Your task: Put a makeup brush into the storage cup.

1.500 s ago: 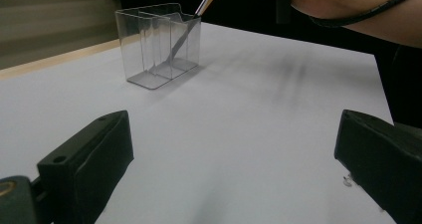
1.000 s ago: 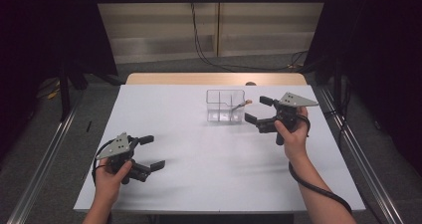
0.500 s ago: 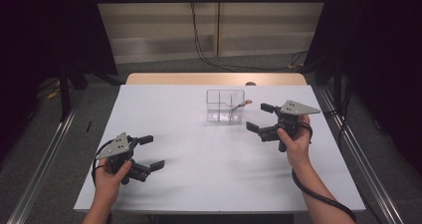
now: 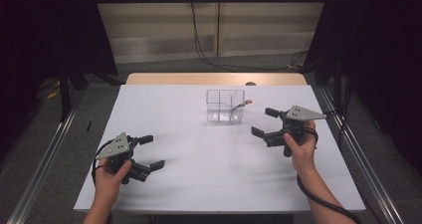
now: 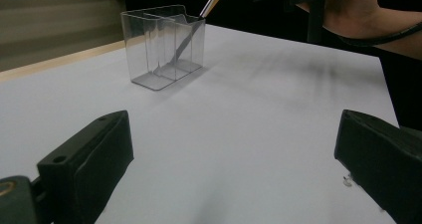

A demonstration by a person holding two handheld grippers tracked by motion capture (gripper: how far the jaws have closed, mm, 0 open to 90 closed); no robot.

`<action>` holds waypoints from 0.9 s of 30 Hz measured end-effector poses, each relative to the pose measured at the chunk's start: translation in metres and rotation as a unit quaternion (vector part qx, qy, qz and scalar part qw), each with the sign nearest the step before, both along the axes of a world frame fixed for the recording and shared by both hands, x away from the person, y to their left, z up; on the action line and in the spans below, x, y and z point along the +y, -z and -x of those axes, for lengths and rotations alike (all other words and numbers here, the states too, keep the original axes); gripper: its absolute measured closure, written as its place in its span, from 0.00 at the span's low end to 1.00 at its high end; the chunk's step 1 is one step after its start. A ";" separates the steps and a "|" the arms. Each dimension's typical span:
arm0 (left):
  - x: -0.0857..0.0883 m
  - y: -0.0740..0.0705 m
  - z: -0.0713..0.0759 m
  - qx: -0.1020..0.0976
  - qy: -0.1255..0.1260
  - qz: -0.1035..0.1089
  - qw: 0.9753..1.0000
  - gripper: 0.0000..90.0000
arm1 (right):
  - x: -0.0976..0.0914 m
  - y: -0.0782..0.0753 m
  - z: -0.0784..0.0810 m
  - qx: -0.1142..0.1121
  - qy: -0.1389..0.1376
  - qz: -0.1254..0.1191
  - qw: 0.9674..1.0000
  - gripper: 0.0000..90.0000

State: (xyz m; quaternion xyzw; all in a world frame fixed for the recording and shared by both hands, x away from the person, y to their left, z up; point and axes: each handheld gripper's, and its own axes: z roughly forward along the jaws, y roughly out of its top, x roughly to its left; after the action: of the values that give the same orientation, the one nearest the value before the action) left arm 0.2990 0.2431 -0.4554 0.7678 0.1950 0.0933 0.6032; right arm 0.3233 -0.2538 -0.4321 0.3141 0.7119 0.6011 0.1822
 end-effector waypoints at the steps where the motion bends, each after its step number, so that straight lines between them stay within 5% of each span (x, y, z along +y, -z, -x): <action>1: 0.000 0.000 0.000 0.000 0.000 0.000 1.000 0.02 | -0.001 0.000 0.001 0.000 -0.001 0.002 1.000 0.03; 27: 0.000 0.000 0.000 0.000 -0.001 -0.001 1.000 0.02 | -0.017 0.012 0.023 0.008 0.000 0.014 1.000 0.03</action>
State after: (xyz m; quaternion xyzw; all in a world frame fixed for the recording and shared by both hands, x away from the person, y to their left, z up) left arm 0.2990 0.2434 -0.4554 0.7683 0.1951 0.0943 0.6023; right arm 0.3004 -0.2710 -0.4438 0.3159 0.7218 0.5885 0.1812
